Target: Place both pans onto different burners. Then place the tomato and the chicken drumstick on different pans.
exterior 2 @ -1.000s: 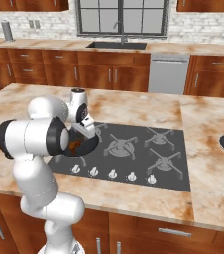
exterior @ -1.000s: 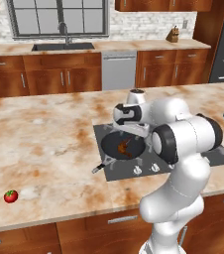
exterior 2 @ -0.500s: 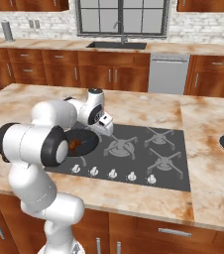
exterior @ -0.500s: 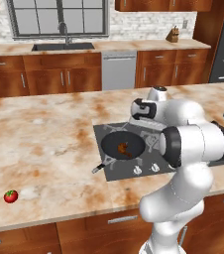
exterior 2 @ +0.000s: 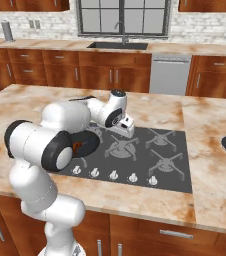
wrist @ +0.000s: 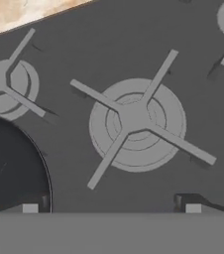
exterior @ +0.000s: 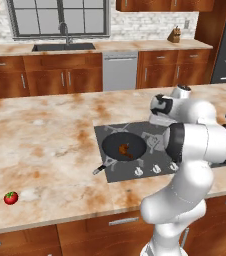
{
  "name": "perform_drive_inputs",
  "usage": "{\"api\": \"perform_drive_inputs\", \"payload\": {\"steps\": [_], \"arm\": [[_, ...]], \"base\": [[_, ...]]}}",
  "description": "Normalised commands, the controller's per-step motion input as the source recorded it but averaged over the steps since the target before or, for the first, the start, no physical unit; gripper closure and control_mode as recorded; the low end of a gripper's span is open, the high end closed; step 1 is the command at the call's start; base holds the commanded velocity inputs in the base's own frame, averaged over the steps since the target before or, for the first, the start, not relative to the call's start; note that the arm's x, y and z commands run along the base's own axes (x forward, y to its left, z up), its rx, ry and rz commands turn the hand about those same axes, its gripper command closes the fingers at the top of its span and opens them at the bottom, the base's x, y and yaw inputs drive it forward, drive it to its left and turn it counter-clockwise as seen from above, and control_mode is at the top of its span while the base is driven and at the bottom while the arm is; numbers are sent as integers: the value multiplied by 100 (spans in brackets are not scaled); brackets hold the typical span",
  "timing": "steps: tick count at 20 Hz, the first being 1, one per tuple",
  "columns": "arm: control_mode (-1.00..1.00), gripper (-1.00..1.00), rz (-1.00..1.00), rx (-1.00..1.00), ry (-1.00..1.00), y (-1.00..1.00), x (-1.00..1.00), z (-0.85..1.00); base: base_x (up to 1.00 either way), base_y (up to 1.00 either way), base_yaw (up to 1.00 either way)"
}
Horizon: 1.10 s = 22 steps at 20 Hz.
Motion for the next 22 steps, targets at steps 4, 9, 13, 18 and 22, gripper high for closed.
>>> {"api": "perform_drive_inputs", "payload": {"steps": [4,9,13,18,22], "arm": [[-100,-100,7,0,-1,-82,0,1],[-100,-100,10,0,0,-97,0,0],[-100,-100,14,0,0,-100,0,0],[-100,-100,12,0,0,-100,0,2],[-100,-100,4,0,0,-84,-5,13]], "base": [[0,0,0],[0,0,0],[0,0,0],[0,0,0],[0,0,0]]}}
